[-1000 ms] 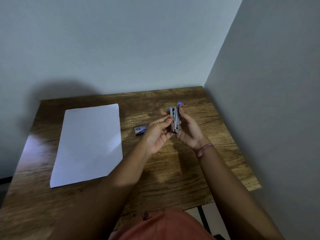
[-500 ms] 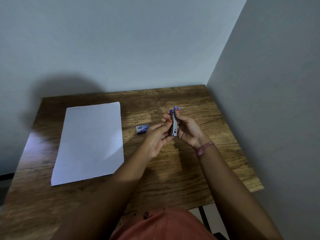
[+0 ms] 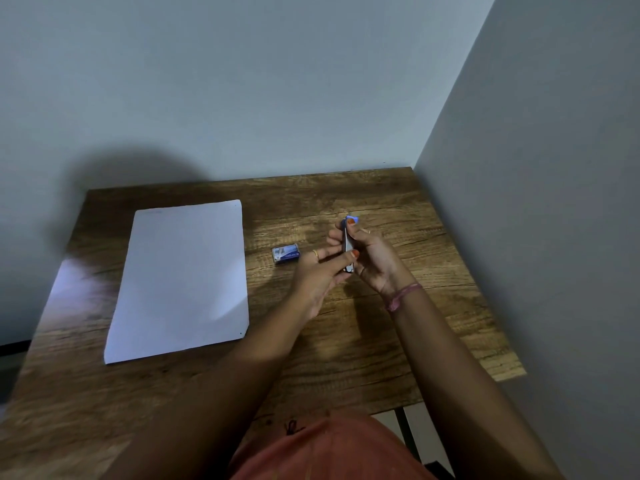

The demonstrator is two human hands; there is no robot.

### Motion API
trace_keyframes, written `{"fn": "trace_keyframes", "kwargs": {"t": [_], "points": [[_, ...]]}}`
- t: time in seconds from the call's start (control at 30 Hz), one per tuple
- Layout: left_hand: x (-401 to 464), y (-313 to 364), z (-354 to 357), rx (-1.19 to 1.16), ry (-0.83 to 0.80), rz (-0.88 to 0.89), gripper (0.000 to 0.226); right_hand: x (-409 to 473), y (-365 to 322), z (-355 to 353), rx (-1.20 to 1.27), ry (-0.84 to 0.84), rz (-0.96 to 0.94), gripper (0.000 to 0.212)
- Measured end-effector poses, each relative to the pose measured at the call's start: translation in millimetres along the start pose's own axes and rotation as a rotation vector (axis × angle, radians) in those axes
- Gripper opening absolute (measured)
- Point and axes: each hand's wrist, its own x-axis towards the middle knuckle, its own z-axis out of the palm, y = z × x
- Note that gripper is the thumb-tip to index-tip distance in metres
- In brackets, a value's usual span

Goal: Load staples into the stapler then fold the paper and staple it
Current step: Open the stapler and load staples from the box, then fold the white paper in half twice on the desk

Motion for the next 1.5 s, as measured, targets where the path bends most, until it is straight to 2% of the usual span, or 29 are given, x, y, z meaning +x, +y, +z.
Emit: {"fn": "trace_keyframes", "kwargs": {"t": [0.1,0.37,0.5,0.57,0.7,0.87,1.0,1.17,1.23,1.5], "points": [[-2.1,-2.6,-0.7,-0.042,-0.009,-0.007,0.033,-2.3,2.5,-0.6,-0.026,0.046,-0.034,0.021],[-3.4,-1.9,-1.7,-0.167,-0.044,-0.029,0.015,-15.0,5.9,-4.7,-0.009,-0.017,-0.034,0.026],[-4.5,-3.2,-4.5,-0.15,-0.03,-0.029,0.014,-20.0,11.5,-0.7,-0.057,0.041,-0.066,0.004],[-5.0,-4.7,-6.4,-0.154,-0.026,-0.033,0.015,-19.7,14.3,1.2,-0.108,0.088,-0.09,0.012],[-6.2,-6.9,-10.4,-0.112,-0.024,-0.05,0.014,-15.7,18.9,4.8,-0.274,0.265,-0.136,0.015],[-11.2,-7.7,-32.0,0.104,-0.005,-0.044,0.019,-4.5,19.3,0.6,-0.497,0.407,-0.223,0.035],[-21.1,4.1,-68.2,0.26,0.065,0.051,0.015,4.7,19.8,2.2,-0.726,0.503,-0.239,0.023],[-29.0,27.9,-115.0,0.305,0.218,0.137,0.015,20.3,30.3,14.3,-1.033,0.543,-0.229,0.017],[-31.2,35.5,-129.4,0.322,0.251,0.157,0.015,25.7,38.3,18.5,-1.13,0.55,-0.223,0.025],[-38.3,47.7,-164.1,0.319,0.323,0.171,0.015,36.2,54.2,31.2,-1.293,0.65,-0.185,0.031]]}}
